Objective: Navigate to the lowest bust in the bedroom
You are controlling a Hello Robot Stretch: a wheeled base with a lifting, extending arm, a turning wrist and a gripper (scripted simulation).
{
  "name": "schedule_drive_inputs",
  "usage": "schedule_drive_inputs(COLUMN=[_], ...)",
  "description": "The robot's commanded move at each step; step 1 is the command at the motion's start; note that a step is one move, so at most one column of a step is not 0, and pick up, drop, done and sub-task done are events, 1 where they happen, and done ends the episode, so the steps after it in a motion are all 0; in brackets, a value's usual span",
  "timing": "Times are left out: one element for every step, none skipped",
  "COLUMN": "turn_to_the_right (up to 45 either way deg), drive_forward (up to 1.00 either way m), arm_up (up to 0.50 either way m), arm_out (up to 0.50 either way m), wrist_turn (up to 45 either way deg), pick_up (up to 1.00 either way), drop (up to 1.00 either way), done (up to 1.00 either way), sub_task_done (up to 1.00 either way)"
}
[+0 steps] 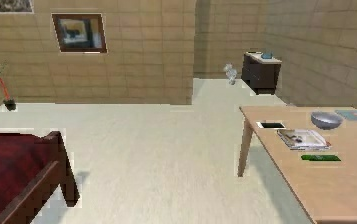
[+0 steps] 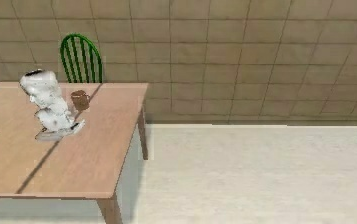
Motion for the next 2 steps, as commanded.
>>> schedule_drive_inputs(turn_to_the_right=[-45.0,-45.0], drive_forward=[0.0,0.0], arm_up=[0.0,0.0], arm_out=[0.0,0.0], wrist_turn=[0.0,0.0], pick_up=[0.0,0.0], drop=[0.0,0.0], done=[0.0,0.0], sub_task_done=[0.0,0.0])
